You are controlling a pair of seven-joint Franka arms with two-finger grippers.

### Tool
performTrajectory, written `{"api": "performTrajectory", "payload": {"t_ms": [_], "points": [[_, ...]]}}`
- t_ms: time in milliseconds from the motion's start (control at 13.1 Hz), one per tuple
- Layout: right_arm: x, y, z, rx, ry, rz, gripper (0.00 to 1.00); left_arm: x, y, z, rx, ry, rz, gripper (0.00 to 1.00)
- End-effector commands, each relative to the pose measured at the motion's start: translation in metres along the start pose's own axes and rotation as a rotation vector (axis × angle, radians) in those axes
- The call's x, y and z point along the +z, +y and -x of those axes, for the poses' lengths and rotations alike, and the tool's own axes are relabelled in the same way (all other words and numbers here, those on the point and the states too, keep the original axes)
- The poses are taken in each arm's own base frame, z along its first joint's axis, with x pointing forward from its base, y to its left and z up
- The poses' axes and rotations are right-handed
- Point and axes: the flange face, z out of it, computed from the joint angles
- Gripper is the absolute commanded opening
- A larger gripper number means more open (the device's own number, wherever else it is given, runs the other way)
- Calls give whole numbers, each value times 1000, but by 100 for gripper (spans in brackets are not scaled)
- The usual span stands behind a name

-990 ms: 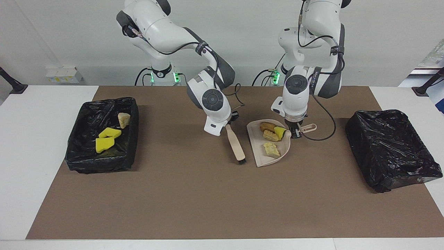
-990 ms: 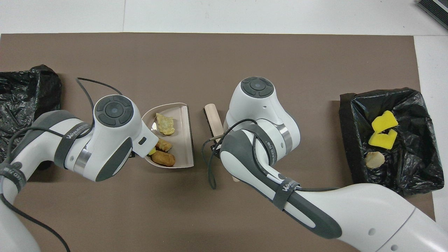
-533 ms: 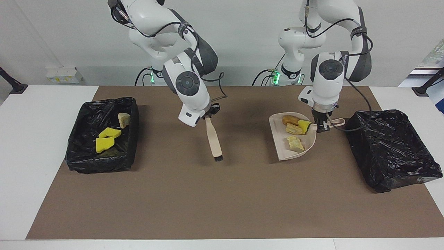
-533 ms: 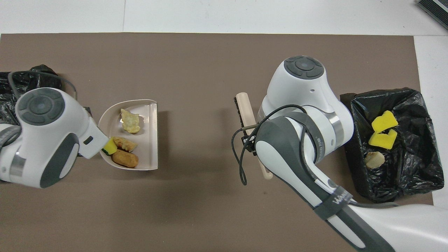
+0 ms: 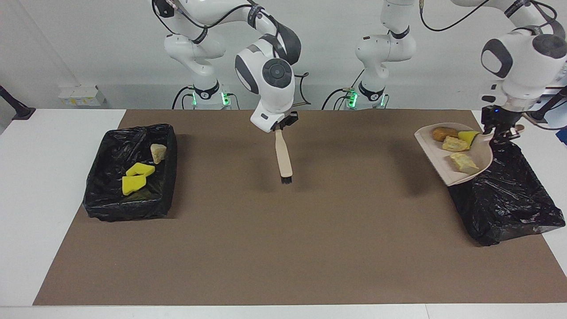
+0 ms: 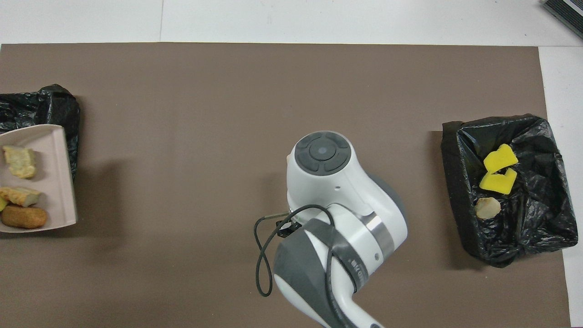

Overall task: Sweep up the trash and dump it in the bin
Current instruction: 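Carry the loaded dustpan with the left gripper and tip it into the bag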

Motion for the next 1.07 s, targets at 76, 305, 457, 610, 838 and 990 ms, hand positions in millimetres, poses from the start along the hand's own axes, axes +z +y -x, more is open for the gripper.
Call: {"api": "performTrajectory", "payload": {"t_ms": [76,305,457,610,838,990], "points": [[55,-53,43,37,-1,1,0,-14,-30,63,45,-56,-79,0],[121,-86,66,50,53,-43,0,-17,-59,67,89,-185,-80,0],[142,-97,81,44,57,-33,0,-7,-69,62,140,-331,-76,0],[144,-98,83,89,56,-33,0,12,-81,52,141,-421,-60,0],[143,-100,84,141,54,-34,0,25,-87,38,150,-575,-35,0],[144,-101,85,139,53,-34,25,27,-92,24,217,-656,4,0]]}}
